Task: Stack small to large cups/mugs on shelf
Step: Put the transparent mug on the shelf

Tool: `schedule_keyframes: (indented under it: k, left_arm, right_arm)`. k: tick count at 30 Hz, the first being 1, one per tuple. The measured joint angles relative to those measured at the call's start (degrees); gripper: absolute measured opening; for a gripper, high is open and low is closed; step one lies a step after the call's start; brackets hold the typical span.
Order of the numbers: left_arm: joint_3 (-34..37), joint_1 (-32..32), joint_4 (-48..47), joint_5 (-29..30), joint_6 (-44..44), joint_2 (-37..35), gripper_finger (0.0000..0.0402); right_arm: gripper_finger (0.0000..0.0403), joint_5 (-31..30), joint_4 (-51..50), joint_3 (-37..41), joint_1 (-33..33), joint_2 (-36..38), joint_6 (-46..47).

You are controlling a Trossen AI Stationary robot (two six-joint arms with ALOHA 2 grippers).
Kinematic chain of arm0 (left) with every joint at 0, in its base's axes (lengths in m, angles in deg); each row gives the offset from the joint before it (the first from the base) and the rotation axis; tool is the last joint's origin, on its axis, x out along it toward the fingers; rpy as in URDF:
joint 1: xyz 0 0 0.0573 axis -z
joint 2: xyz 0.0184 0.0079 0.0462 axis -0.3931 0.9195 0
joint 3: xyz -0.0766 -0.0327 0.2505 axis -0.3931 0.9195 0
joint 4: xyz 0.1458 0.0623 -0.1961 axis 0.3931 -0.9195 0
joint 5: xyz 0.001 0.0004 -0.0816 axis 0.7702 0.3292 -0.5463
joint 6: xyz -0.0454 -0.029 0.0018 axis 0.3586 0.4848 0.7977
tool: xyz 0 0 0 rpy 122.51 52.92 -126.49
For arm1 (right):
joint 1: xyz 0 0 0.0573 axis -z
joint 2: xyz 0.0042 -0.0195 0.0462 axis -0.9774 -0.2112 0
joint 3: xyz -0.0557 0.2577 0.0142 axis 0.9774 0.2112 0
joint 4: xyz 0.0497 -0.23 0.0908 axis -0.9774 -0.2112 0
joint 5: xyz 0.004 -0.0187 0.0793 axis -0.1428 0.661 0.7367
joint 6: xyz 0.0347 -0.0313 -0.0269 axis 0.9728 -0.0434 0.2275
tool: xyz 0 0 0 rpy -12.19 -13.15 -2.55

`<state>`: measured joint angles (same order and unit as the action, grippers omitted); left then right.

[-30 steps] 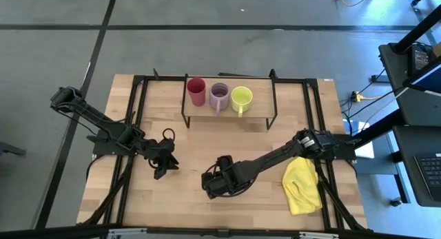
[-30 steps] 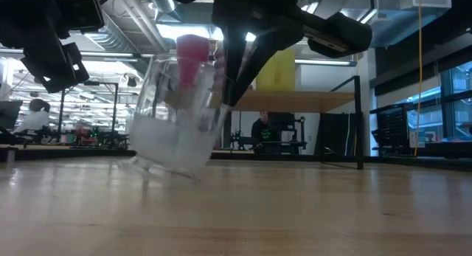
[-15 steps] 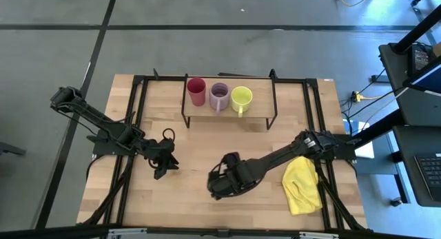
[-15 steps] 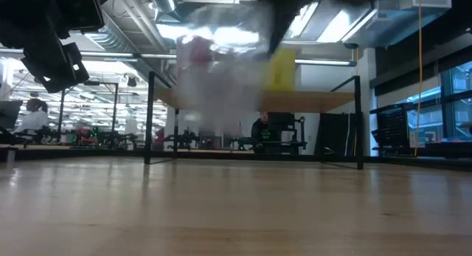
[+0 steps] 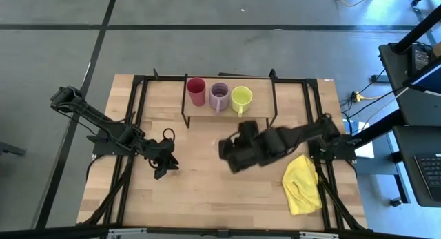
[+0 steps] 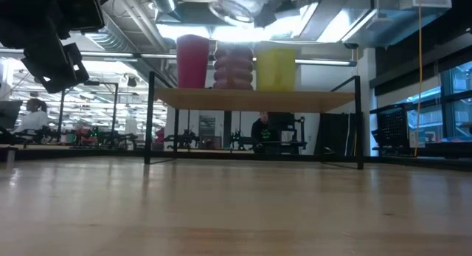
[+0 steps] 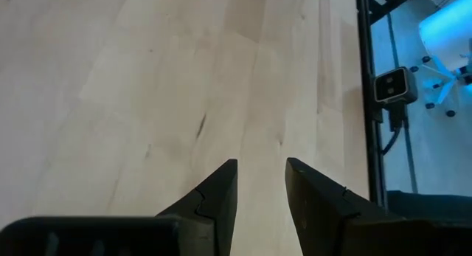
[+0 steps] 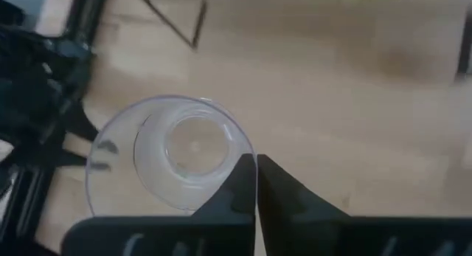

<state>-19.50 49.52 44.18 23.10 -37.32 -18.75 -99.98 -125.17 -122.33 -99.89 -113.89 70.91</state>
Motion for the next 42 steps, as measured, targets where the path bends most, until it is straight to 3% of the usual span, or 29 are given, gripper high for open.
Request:
schedule_keyframes:
  k: [8, 19, 26, 34, 38, 42]
  left_arm:
    - [0.0, 0.0, 0.0, -0.3, 0.3, 0.0, 0.011]
    - [0.0, 0.0, -0.4, -0.4, 0.7, 0.0, 0.011]
    - [0.0, 0.0, -0.4, -0.4, 1.2, 0.0, 0.011]
    - [0.0, 0.0, -0.5, -0.4, 2.7, 0.0, 0.011]
    - [0.0, -0.4, -0.5, -0.4, 2.8, 0.0, 0.011]
    - [0.0, -1.5, -0.5, -0.4, 4.2, 0.0, 0.011]
  right_arm:
    - [0.0002, -9.4, 0.0, -0.4, 6.3, 10.4, -18.3]
    - [0.0001, -14.5, 0.0, 0.8, 13.2, 26.2, -26.8]
    - [0.0001, -1.9, 0.0, 12.0, 22.7, 32.9, -30.0]
    - [0.0001, 7.2, -0.1, 29.1, 31.0, 41.3, -31.2]
    - [0.0001, 11.6, -0.1, 35.6, 32.6, 41.9, -32.9]
    - [0.0001, 12.3, -0.1, 38.4, 33.1, 40.1, -35.6]
